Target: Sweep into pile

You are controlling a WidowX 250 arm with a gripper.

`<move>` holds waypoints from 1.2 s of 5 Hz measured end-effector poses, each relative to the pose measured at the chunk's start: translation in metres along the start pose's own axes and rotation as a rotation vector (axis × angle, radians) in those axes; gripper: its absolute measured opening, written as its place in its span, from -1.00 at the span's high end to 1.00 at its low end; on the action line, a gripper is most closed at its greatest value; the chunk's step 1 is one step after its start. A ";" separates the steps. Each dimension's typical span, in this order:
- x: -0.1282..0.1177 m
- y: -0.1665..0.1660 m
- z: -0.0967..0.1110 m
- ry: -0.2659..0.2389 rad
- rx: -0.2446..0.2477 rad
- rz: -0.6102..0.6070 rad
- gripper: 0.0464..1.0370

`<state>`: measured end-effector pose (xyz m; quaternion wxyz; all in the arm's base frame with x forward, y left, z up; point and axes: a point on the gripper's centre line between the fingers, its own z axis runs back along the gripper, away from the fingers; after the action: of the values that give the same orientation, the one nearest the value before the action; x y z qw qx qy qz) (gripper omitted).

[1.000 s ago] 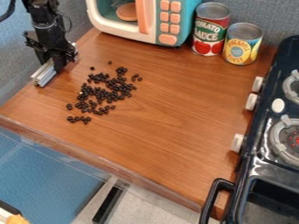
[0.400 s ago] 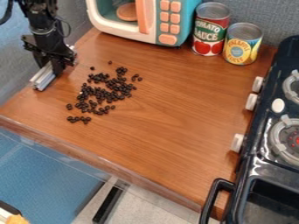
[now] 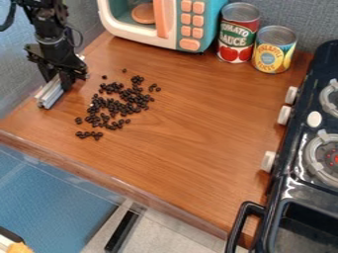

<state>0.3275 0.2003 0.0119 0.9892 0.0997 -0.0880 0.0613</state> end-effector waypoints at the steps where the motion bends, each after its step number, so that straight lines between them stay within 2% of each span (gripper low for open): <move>1: 0.001 -0.008 0.000 -0.020 0.013 -0.008 0.31; 3: 0.003 -0.030 0.004 -0.029 0.010 0.023 0.31; 4: 0.004 -0.054 0.009 -0.008 -0.018 0.020 0.31; 5: 0.004 -0.067 0.011 -0.009 -0.035 0.011 0.31; 6: 0.006 -0.074 0.012 -0.020 -0.028 0.020 0.31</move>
<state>0.3416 0.1263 0.0105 0.9890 0.0854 -0.0997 0.0688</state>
